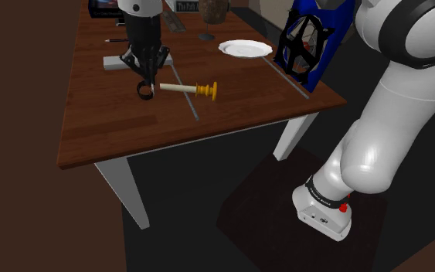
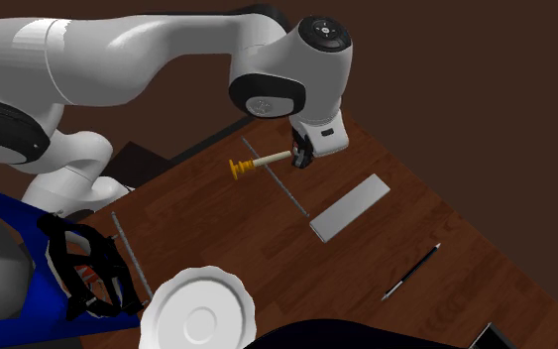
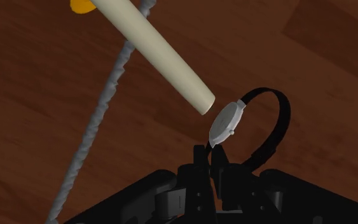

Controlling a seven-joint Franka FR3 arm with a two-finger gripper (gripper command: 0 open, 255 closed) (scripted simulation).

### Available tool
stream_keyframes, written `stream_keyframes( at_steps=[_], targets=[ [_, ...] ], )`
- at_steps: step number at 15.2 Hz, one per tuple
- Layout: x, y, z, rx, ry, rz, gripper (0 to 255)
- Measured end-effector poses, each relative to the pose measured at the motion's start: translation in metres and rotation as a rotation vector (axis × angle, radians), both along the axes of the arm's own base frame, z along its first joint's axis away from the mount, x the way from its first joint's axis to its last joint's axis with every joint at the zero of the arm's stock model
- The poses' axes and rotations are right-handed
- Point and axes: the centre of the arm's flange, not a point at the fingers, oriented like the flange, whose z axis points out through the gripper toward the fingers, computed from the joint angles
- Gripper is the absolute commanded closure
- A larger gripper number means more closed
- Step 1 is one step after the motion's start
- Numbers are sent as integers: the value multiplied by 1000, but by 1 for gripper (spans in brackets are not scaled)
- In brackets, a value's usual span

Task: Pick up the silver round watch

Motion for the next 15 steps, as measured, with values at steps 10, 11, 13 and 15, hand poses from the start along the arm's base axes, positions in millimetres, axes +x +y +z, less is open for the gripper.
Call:
stream_keyframes(
  at_steps=[10, 11, 13, 15],
  targets=[
    [0, 0, 50, 0, -1, 0, 255],
    [0, 0, 56, 0, -1, 0, 255],
    [0, 1, 66, 0, -1, 0, 255],
    [0, 0, 74, 0, -1, 0, 255]
  ],
)
